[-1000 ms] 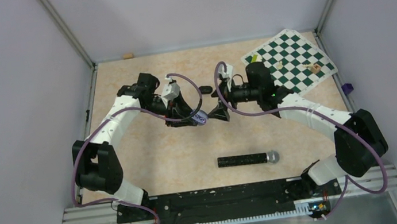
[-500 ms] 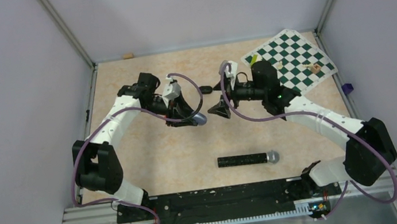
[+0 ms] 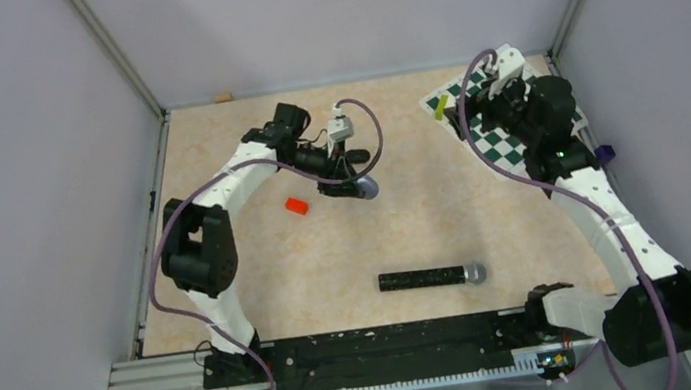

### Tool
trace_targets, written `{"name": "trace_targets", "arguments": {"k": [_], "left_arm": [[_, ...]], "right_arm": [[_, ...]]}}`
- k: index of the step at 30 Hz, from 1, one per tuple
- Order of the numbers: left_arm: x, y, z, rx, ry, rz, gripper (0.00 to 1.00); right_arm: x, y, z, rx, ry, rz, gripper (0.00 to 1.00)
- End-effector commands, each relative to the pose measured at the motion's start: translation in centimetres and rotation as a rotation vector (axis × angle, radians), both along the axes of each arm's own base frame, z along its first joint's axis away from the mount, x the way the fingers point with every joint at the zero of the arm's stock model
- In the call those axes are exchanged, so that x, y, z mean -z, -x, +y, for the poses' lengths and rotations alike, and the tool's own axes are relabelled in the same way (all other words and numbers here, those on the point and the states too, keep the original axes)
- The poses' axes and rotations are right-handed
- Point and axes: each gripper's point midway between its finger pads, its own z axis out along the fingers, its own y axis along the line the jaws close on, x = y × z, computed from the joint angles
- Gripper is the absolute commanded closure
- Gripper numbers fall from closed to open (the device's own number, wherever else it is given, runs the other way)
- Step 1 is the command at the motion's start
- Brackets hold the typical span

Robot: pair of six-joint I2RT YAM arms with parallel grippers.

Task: Insert the wireless bluetooth earbuds into the charging case
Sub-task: Close the charging case at the center of the board, then place the charging case at the center of the board.

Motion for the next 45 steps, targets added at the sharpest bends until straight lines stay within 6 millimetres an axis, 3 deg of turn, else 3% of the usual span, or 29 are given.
{"name": "trace_targets", "arguments": {"k": [1, 7, 12, 14, 19, 29, 33, 45], "left_arm": [[1.0, -5.2, -2.5, -0.122, -0.015, 0.131, 1.00], [4.0, -12.6, -5.3, -0.486, -0.015, 0.415, 1.00], [4.5, -15.0, -6.3, -0.676, 0.071, 0.554, 1.00], [5.6, -15.0, -6.3, -0.748, 0.020, 0.600, 1.00], [10.1, -14.1, -3.7, -0.986, -0.225, 0.696, 1.00], [11.2, -12.3, -0.9, -1.157, -0.279, 0.705, 1.00], [11.4, -12.1, -0.8, -1.162, -0.282, 0.693, 0.99], [12.4, -10.8, -0.6, -1.160, -0.291, 0.715, 0.49]], "right_arm": [[-3.1, 2.0, -2.0, 0.057, 0.044, -0.080, 0.01], [-1.2, 3.4, -2.5, 0.076, 0.034, -0.110, 0.01], [-0.9, 3.3, -3.2, 0.107, 0.061, -0.123, 0.01], [-0.6, 3.3, -2.9, 0.088, 0.058, -0.120, 0.01], [0.0, 3.1, -2.6, 0.074, 0.056, -0.106, 0.01], [-0.4, 3.4, -2.6, 0.075, 0.050, -0.120, 0.01], [-0.5, 3.5, -2.7, 0.076, 0.048, -0.124, 0.01], [-0.7, 3.5, -2.8, 0.085, 0.050, -0.131, 0.01]]}}
